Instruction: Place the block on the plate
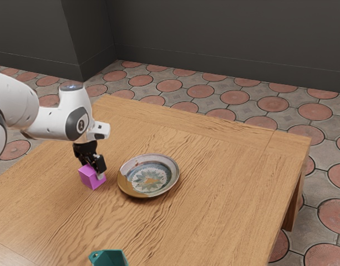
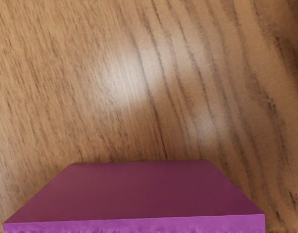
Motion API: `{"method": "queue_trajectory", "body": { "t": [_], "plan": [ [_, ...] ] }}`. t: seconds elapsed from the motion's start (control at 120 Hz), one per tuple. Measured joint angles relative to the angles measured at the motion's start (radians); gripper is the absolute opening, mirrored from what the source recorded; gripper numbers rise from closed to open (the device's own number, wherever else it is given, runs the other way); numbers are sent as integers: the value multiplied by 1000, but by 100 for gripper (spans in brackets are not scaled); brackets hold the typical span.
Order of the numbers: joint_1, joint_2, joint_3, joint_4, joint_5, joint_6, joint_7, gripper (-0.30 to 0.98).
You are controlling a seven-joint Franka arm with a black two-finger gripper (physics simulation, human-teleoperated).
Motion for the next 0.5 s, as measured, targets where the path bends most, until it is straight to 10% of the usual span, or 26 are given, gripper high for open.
{"method": "queue_trajectory", "body": {
  "t": [0.5],
  "plan": [
    [0, -13, 0, -5, -9, 11, 27, 40]
  ]
}}
